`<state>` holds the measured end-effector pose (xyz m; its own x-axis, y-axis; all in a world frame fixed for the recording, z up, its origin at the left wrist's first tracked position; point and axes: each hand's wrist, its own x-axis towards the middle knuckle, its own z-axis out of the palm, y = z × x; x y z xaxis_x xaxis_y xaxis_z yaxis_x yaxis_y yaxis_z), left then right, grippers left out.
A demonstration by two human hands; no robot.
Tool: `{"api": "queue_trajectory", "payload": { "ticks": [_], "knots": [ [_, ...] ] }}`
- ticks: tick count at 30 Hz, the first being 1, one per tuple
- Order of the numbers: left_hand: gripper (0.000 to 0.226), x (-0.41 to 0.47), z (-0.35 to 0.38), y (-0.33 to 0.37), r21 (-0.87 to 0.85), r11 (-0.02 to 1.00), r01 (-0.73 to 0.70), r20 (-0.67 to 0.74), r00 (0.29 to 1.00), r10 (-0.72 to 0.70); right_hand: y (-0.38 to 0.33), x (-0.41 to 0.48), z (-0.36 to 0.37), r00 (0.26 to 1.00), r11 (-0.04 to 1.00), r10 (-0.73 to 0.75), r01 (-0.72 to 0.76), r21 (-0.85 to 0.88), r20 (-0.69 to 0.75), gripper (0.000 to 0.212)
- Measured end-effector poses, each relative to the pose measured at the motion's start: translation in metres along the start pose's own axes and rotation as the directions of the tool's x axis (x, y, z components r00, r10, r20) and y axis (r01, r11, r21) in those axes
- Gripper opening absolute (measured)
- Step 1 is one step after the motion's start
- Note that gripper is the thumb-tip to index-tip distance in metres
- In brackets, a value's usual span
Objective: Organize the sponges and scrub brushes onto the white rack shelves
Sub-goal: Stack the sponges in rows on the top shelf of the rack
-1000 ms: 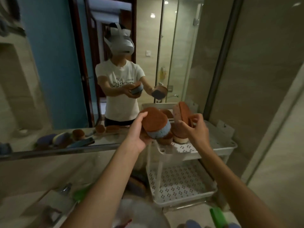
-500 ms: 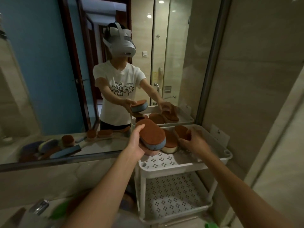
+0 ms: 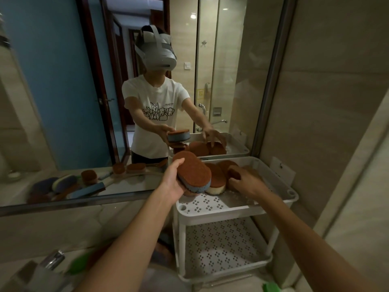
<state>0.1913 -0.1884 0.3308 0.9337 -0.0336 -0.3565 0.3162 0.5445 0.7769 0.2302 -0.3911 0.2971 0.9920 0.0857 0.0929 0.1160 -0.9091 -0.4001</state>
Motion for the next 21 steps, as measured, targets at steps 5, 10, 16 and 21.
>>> {"api": "queue_trajectory", "payload": {
  "ticks": [5, 10, 16, 21],
  "knots": [
    [0.027, -0.003, 0.005, 0.002, 0.043, 0.999, -0.009, 0.001, 1.0, 0.009, -0.007, -0.011, -0.008, 1.0, 0.985, 0.014, -0.011, 0.17, -0.016, 0.032],
    [0.04, 0.002, 0.044, 0.003, 0.03, 0.996, -0.08, -0.003, 0.997, 0.08, -0.024, -0.041, -0.022, 0.949, 0.872, -0.129, 0.247, 0.423, -0.288, 0.05],
    [0.042, 0.012, 0.085, -0.019, 0.206, 0.977, -0.052, 0.142, 0.99, 0.023, -0.011, -0.042, -0.012, 0.957, 0.897, -0.058, 0.175, 0.406, -0.284, 0.054],
    [0.046, 0.025, 0.084, -0.04, 0.875, 0.229, -0.426, 0.366, 0.893, 0.26, 0.021, -0.028, -0.021, 0.939, 0.775, 0.231, -0.018, 0.631, -0.256, 0.047]
  ]
}}
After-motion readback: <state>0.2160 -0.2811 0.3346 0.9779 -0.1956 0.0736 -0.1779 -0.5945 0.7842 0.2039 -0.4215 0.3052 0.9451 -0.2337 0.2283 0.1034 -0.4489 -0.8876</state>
